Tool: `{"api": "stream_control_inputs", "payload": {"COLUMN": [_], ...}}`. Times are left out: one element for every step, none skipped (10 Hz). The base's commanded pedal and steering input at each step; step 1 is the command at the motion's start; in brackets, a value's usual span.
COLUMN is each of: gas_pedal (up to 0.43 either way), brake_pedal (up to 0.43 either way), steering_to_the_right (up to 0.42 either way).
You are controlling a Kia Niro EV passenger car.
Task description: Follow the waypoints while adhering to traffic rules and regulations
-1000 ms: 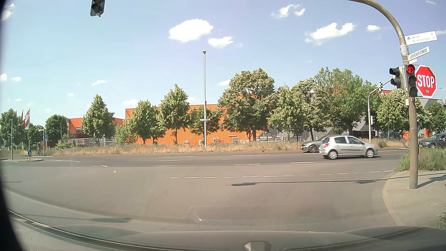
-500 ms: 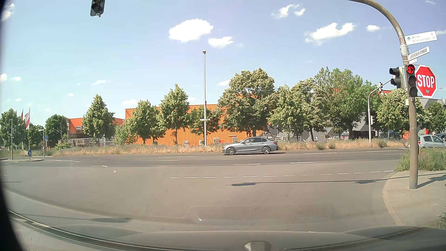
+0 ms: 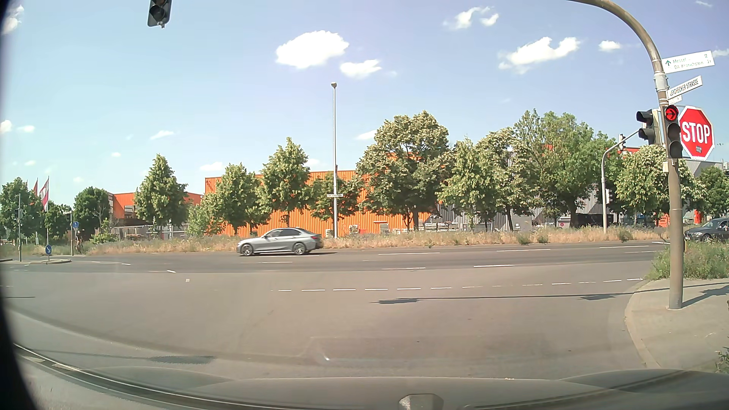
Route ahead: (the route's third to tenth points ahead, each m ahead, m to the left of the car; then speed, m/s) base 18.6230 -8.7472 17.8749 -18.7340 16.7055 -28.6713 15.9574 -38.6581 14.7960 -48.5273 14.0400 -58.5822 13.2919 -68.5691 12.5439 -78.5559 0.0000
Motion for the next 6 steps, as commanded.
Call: {"api": "stream_control_inputs", "payload": {"gas_pedal": [0.000, 0.000, 0.000, 0.000, 0.000, 0.000], "brake_pedal": [0.244, 0.244, 0.244, 0.244, 0.244, 0.244], "steering_to_the_right": [0.022, 0.022, 0.022, 0.022, 0.022, 0.022]}}
